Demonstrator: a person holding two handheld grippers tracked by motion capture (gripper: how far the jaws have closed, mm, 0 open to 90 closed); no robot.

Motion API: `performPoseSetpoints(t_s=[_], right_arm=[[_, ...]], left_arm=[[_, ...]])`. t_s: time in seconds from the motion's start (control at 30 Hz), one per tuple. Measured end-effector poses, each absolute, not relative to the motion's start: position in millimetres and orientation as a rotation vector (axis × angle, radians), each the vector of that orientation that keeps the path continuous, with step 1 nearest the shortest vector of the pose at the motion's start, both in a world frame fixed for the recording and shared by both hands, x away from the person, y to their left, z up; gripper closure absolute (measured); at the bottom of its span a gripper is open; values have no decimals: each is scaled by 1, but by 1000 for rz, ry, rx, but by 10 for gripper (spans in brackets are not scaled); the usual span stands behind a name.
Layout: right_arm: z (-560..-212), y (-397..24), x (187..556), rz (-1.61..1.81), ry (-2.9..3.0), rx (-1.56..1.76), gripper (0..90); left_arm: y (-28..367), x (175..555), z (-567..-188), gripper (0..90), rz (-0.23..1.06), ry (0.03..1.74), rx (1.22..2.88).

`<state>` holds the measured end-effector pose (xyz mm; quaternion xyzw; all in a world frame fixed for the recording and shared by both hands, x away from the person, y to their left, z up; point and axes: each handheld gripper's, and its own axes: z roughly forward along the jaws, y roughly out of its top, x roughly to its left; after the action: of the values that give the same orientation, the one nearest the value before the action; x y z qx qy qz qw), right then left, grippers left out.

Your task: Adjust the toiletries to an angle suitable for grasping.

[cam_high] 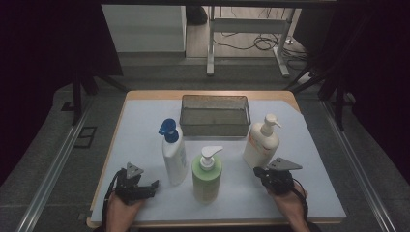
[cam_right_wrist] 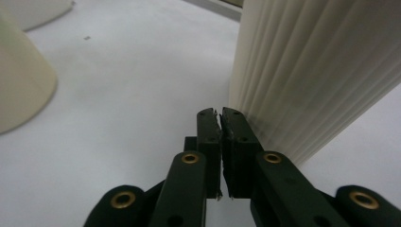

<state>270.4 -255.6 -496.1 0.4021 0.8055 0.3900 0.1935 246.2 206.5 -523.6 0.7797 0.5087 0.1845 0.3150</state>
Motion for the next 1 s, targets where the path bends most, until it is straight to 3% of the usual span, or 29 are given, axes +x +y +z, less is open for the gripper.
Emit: performPoseSetpoints(t_s=[0.2,0.7,1.0], right_arm=[[-488,-261,260,1106,2264,1124,777],[-462,-289,251,1093,2211,1185,465],[-446,-296,253,1113,2150,1193,378]], left_arm=[[206,246,-524,126,486,1341,2055],[207,246,-524,126,488,1339,2056],[207,246,-524,126,488,1340,2055]])
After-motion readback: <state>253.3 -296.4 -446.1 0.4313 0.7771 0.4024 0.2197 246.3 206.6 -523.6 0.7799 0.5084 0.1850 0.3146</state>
